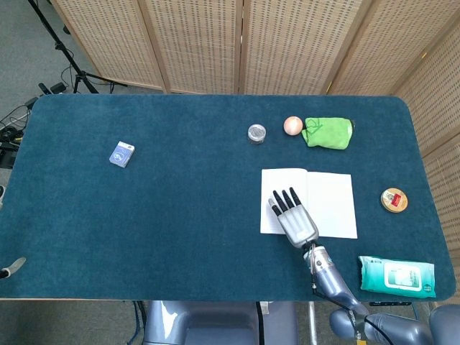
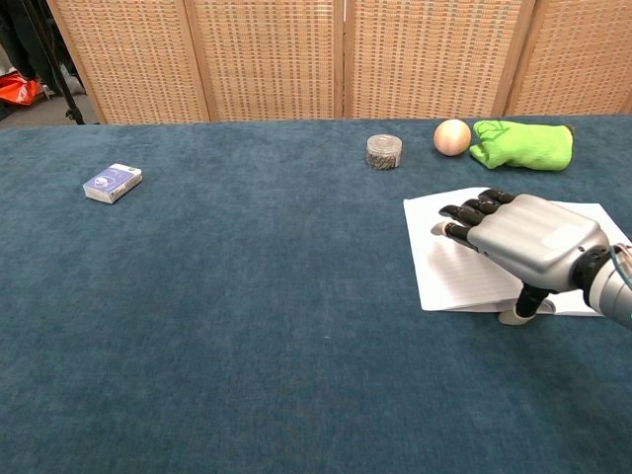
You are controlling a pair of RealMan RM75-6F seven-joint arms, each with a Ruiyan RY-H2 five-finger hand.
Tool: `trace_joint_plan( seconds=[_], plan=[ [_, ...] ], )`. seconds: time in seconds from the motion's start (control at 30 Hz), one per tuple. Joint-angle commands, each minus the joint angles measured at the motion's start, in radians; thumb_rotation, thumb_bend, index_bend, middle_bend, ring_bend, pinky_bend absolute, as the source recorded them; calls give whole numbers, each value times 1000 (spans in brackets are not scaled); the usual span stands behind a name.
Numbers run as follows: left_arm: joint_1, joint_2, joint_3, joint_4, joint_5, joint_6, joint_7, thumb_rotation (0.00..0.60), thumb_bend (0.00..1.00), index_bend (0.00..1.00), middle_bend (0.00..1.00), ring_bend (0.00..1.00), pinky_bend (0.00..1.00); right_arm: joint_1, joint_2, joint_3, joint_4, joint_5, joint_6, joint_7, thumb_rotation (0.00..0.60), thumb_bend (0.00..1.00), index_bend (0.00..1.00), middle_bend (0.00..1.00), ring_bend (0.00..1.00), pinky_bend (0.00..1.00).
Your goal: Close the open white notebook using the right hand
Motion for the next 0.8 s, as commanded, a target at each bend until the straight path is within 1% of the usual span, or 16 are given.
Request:
trace_joint_plan(
  seconds=[0.03,0.1,0.13,0.23,0.33,0.5,0.57,0.67,0.8],
  plan=[
    [0,0,0,-1,0,0,0,600,0,0,0,0,0,2,-5,-7,11,-3,4,12,600,358,0,0,0,0],
    [1,-1,0,-1,-1,1,1,600,0,0,0,0,0,3,-7,-10,17,-9,5,27,600,470,0,0,0,0],
    [1,-1,0,-1,-1,1,1,600,0,0,0,0,0,4,-8,-13,20,-15,7,37,600,509,0,0,0,0],
    [0,-2,0,-2,-1,-1,3,600,0,0,0,0,0,3,-10,-22,34,-38,17,77,600,682,0,0,0,0],
    [-1,-3,1,-3,-1,-4,7,600,0,0,0,0,0,0,-11,-27,46,-55,26,112,600,816,0,0,0,0],
    [-2,-5,1,-4,-2,-8,14,600,0,0,0,0,0,-6,-10,-31,70,-82,42,188,600,972,0,0,0,4],
    [-2,-6,2,-5,-1,-7,18,600,0,0,0,0,0,-8,-8,-33,80,-97,48,226,600,999,0,0,0,15],
    [-2,-8,2,-6,0,-7,23,600,0,0,0,0,0,-9,0,-34,81,-109,53,255,600,1000,0,0,0,24],
    [-2,-10,3,-9,0,-7,31,600,0,0,0,0,0,-11,16,-35,68,-121,60,276,600,1000,0,27,0,45]
  ],
)
